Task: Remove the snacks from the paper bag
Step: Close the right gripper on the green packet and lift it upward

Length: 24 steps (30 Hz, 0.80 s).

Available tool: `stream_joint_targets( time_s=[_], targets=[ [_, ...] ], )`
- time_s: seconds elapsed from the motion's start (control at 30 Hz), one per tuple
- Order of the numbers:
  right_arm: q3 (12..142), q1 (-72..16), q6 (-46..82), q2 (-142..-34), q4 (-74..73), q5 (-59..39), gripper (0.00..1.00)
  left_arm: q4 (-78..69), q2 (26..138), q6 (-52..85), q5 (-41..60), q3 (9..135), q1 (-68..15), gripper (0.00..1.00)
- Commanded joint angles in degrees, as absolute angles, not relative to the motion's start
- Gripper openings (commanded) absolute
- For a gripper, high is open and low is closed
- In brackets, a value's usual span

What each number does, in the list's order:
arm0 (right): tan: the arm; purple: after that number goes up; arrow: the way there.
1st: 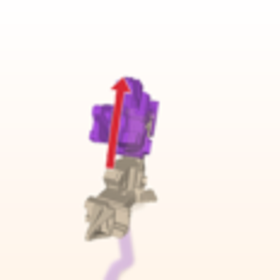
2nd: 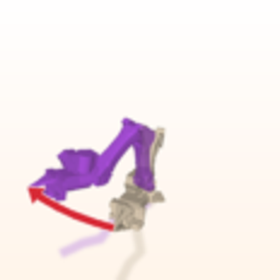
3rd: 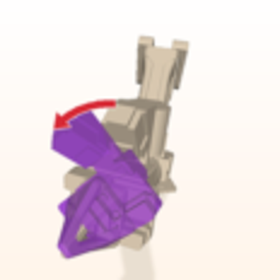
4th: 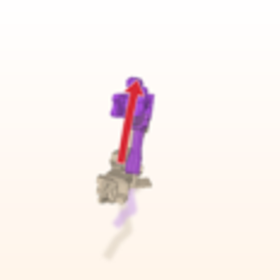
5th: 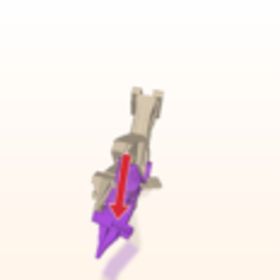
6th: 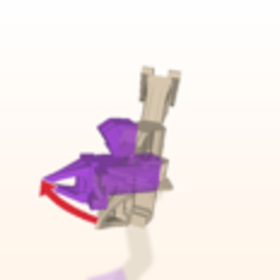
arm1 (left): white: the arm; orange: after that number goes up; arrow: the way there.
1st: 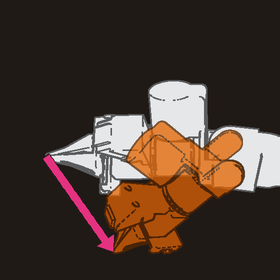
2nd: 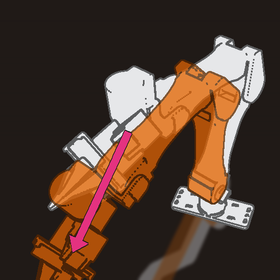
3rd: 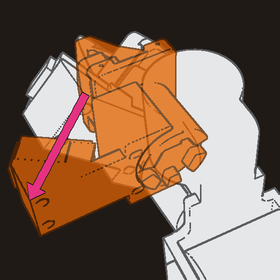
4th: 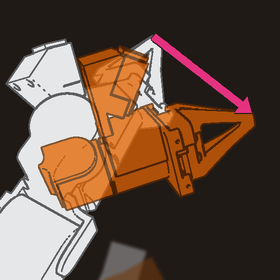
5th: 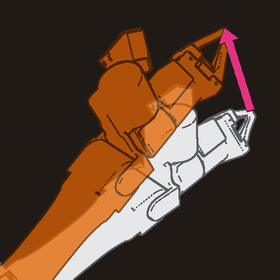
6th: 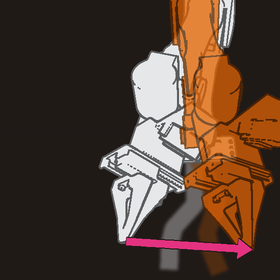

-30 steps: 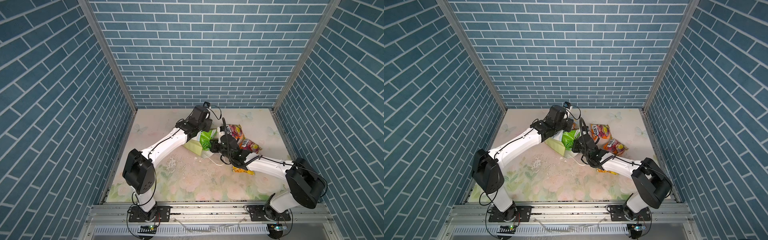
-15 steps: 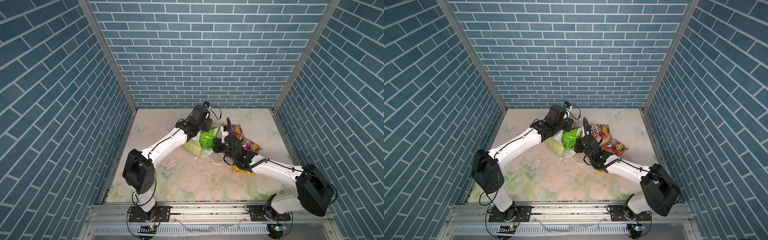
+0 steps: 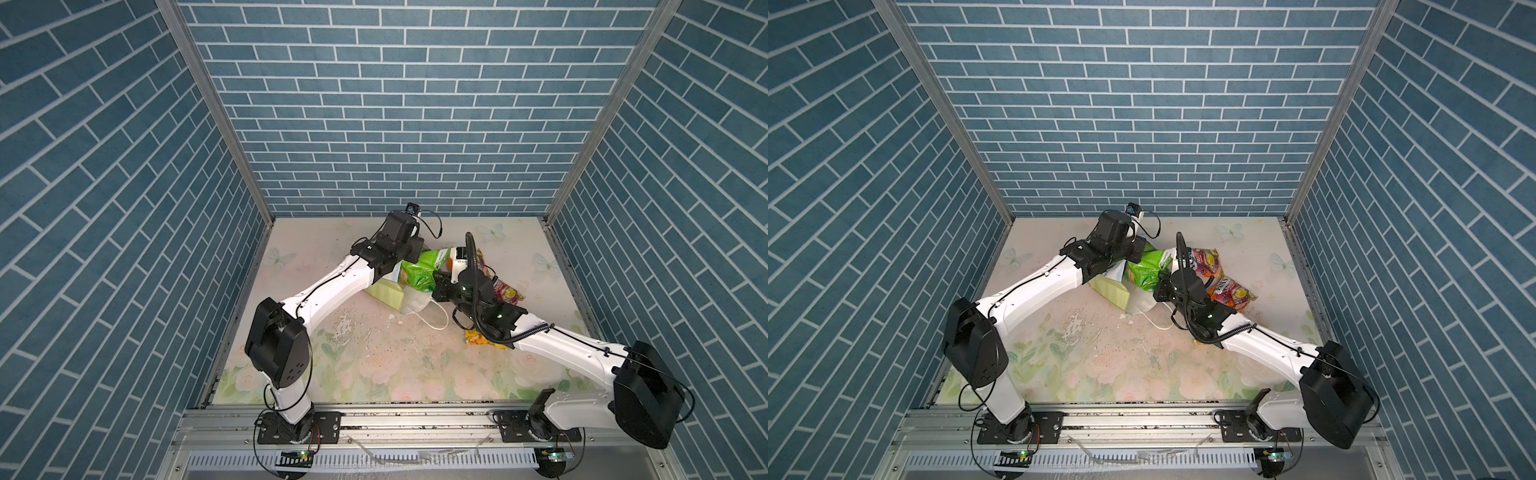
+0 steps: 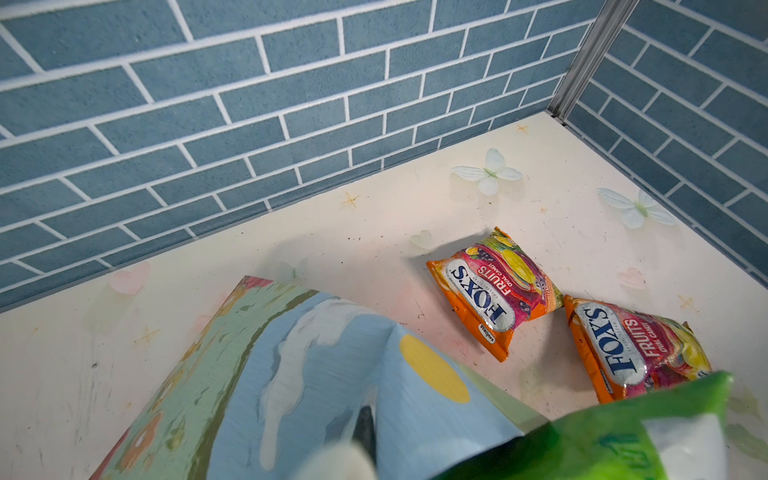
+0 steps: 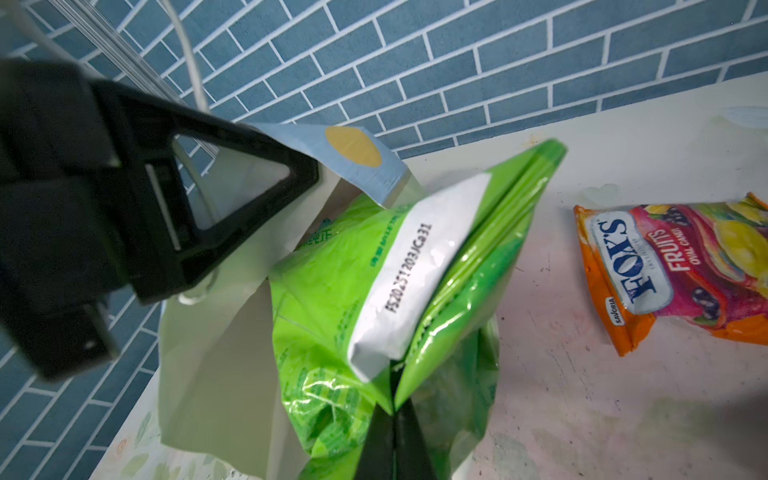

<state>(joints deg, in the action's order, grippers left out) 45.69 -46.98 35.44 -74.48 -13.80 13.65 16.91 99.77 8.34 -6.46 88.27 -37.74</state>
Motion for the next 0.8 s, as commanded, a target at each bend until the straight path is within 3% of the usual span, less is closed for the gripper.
stream_joint_targets(
  time_s=[0.0, 0.77],
  targets=[
    [44.7, -46.7, 32.9, -71.3, -13.2, 16.8, 0.00, 19.4, 100.2, 9.0, -7.8, 89.8, -37.0, 0.00],
    [42.5, -46.8, 31.0, -57.6, -4.1, 22.5, 0.00, 20.5, 98.5, 9.1, -8.7, 88.0, -36.3, 0.00]
  ],
)
